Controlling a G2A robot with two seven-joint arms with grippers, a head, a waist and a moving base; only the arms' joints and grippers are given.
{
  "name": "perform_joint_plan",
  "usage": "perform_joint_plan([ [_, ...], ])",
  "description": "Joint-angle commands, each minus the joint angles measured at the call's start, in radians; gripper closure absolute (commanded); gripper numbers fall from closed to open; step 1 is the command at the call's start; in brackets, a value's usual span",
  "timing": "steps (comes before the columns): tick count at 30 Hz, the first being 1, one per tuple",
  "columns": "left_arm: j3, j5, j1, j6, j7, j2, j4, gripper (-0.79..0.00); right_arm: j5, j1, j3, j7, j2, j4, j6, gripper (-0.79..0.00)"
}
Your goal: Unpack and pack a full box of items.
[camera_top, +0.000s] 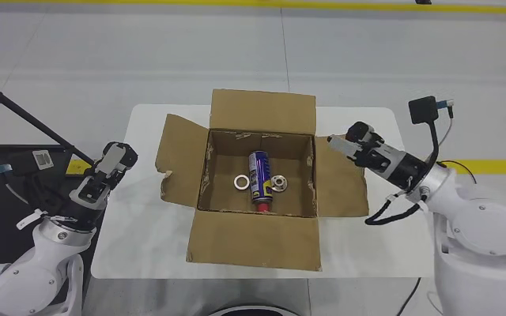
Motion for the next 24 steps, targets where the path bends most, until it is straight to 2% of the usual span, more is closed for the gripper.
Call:
perform_joint_plan([
  [1,0.001,-0.001,0.001,0.006,0.002,0.0,0.005,-0.785,0.0,0.0,0.0,0.0,0.0,0.0,0.0,-0.785],
  [3,0.014,-0.006,-0.012,0.083,0.014,0.001,0.058,-0.785,-0.002,-0.002,0.0,-0.006,0.0,0.0,-0.001,-0.785],
  [8,0.056,0.009,-0.104,0.274,0.095,0.004,0.183,-0.785,0.041,-0.029,0.036,-0.055,0.005,0.02,-0.009,-0.785],
  [12,0.086,0.037,-0.171,0.375,0.021,0.014,0.256,-0.785,0.136,-0.044,0.101,-0.069,0.009,0.049,-0.005,-0.785],
  [17,0.086,0.015,-0.209,0.365,-0.108,0.028,0.291,-0.785,0.222,-0.065,0.17,-0.032,0.02,0.09,-0.002,-0.785],
  [24,0.09,-0.034,-0.221,0.316,-0.266,0.045,0.306,-0.785,0.24,-0.083,0.204,-0.046,0.031,0.139,0.024,-0.785],
])
